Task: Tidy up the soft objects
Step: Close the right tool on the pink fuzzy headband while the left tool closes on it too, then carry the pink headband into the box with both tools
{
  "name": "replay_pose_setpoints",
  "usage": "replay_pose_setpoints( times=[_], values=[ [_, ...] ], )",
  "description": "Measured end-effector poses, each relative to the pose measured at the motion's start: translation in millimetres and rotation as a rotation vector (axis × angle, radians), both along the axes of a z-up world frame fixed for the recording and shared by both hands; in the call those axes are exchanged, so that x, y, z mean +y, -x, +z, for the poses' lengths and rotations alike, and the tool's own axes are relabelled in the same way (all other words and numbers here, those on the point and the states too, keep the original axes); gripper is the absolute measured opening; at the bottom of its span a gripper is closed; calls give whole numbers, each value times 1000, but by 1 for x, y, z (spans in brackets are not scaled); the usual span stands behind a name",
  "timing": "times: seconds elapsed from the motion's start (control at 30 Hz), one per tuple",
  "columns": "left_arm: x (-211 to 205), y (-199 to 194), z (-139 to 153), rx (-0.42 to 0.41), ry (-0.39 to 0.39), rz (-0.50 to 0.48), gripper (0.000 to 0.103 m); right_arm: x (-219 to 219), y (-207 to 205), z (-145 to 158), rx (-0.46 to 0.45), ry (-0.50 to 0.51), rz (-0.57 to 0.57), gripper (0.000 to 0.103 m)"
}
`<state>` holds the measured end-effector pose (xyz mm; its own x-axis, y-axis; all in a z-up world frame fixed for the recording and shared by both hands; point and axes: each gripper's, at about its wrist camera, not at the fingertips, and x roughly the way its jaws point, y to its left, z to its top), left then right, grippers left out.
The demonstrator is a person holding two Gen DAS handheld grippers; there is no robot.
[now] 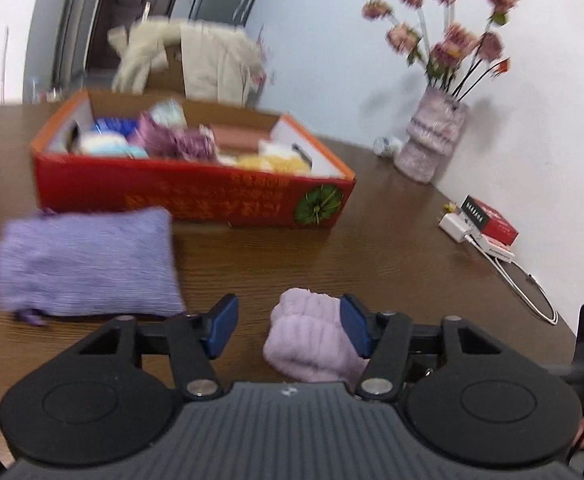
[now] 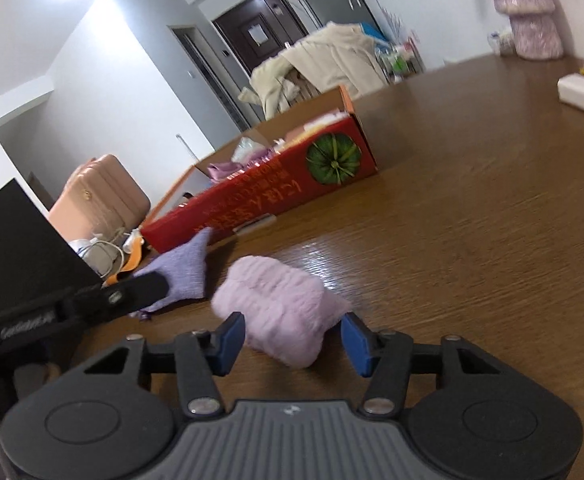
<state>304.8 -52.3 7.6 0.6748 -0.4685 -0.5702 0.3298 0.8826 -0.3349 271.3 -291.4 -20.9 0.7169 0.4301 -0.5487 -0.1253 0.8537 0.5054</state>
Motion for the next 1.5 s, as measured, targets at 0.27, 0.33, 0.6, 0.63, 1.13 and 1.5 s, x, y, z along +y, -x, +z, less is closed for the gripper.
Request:
replay_pose_setpoints(
  times=[0.27, 0.33, 0.6, 0.63, 1.13, 1.5],
  values=[
    [5, -14, -23, 108, 93, -11, 35, -6, -47, -7, 23, -32, 34, 38],
    [6, -15, -22, 109, 98, 8, 35, -4, -57, -6, 18, -25, 51, 37],
    [11, -21, -28, 151, 114, 34, 38, 3, -69, -10, 16, -7, 79, 29],
    [11, -20, -27, 150, 114, 27, 34, 1, -69, -10, 18, -11, 76, 28],
    [30, 41, 20, 5, 126, 14, 32, 26, -16, 31, -90, 41, 87, 22],
    [52, 23, 53, -81, 143, 19, 32, 54, -17, 64, -157, 90, 112, 22]
  ],
)
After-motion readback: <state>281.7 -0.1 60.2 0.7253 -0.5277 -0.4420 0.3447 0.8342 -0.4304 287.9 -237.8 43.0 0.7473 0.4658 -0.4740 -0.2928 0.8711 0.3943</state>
